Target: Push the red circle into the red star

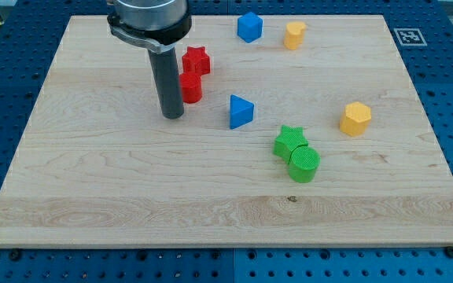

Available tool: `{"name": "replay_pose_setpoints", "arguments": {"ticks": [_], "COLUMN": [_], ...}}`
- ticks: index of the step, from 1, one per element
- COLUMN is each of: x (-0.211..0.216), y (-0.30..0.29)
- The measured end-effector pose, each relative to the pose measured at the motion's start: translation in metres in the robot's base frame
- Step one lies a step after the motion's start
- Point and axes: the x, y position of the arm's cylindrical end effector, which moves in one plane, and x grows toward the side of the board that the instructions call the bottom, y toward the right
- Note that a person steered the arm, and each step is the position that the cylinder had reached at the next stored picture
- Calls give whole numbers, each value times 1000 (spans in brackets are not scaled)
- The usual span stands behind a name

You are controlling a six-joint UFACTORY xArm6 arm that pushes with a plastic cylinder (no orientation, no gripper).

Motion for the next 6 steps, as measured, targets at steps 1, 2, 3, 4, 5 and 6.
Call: {"name": "replay_pose_setpoints", "arguments": {"ticks": [1, 2, 3, 4, 5, 6], "x": [8, 5, -13, -42, -70, -74], "y": [1, 3, 3, 3, 3, 3]}}
